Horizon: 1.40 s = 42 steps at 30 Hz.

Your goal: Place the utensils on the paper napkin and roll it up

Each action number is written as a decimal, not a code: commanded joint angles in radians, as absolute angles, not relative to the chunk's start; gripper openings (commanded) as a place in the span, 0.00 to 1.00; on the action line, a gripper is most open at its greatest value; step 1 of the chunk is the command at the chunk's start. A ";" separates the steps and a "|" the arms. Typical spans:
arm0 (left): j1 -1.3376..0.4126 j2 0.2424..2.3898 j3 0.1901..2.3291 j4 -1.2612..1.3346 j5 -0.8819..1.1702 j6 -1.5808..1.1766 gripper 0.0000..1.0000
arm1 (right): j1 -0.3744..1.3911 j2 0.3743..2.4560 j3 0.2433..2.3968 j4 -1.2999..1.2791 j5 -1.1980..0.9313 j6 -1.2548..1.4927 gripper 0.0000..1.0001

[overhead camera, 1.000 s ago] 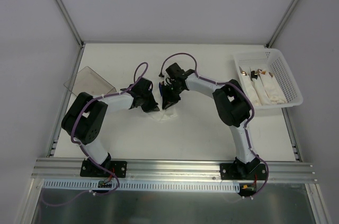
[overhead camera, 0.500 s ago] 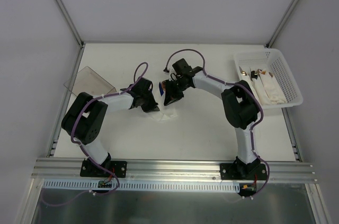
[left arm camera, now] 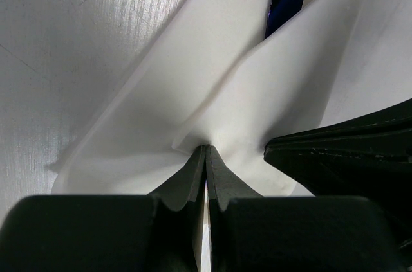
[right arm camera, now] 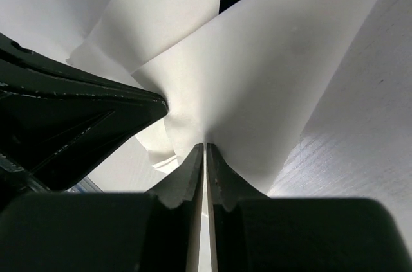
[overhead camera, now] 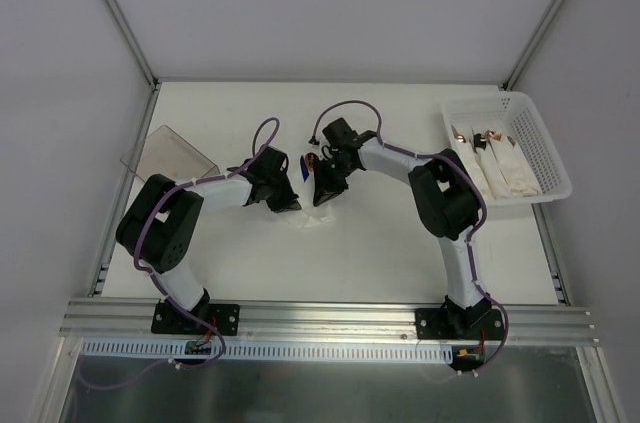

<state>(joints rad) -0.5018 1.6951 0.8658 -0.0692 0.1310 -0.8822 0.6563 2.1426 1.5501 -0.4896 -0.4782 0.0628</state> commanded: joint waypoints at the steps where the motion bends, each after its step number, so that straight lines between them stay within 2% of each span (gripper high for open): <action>1: -0.486 1.715 0.845 -0.164 0.097 -0.862 0.00 | 0.678 2.181 1.566 -0.534 -0.391 0.029 0.08; 5: -0.486 1.712 0.844 -0.164 0.097 -0.859 0.00 | 0.680 2.195 1.568 -0.557 -0.336 0.017 0.08; 20: -0.486 1.710 0.841 -0.161 0.097 -0.861 0.00 | 0.687 2.037 1.549 -0.495 -0.456 0.029 0.09; 27: -0.486 1.703 0.836 -0.161 0.095 -0.862 0.00 | 0.713 2.072 1.560 -0.506 -0.442 0.028 0.09; 42: -0.488 1.666 0.824 -0.158 0.097 -0.862 0.00 | 0.709 2.203 1.591 -0.580 -0.278 0.035 0.06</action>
<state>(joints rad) -0.5018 1.6901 0.8597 -0.0643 0.1307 -0.8825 0.7162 2.1582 1.5784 -0.5274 -0.3817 0.0490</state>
